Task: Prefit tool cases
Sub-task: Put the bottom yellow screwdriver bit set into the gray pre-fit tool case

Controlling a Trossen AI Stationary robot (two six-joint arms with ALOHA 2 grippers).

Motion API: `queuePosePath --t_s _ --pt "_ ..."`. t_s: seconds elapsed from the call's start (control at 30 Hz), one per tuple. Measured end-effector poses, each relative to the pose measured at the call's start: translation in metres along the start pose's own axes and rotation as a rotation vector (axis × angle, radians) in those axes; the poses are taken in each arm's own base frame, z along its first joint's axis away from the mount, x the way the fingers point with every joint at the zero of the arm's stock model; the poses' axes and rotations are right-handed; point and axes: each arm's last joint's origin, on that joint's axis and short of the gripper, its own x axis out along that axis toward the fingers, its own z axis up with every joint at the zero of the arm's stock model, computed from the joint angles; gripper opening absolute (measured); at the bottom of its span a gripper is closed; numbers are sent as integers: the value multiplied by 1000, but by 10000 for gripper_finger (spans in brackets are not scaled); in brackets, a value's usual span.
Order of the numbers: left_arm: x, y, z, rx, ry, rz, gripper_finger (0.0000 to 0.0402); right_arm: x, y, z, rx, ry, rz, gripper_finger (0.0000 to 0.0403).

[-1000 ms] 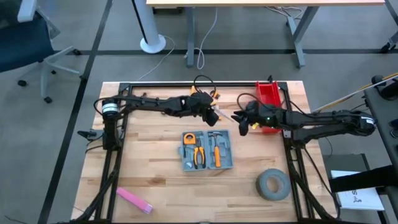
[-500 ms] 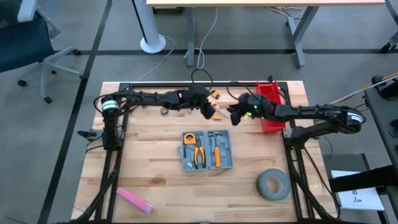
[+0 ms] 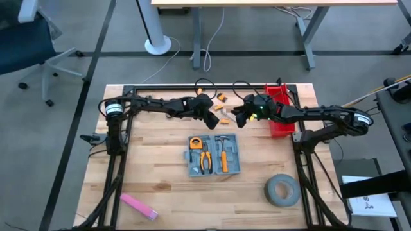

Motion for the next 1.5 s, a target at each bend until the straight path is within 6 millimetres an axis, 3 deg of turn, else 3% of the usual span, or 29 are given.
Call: queuePosePath --t_s 0.3,0.47,0.7,0.9,1.17,1.5 --pt "-10 -16 28 39 -89 -44 152 0 4 -2 24 42 90 114" --pt "-13 -8 38 30 -88 -25 157 0 6 -2 21 38 90 117" --pt "-12 -1 32 30 -12 14 182 -9 8 2 -8 23 94 105" --pt "-12 -13 23 57 18 -20 192 -13 4 -7 -44 115 59 96" --pt "-10 -20 26 44 -85 -71 179 -12 4 -8 -54 119 59 99" --pt "-10 -20 26 35 -87 -73 156 -11 6 -3 -73 75 76 123"
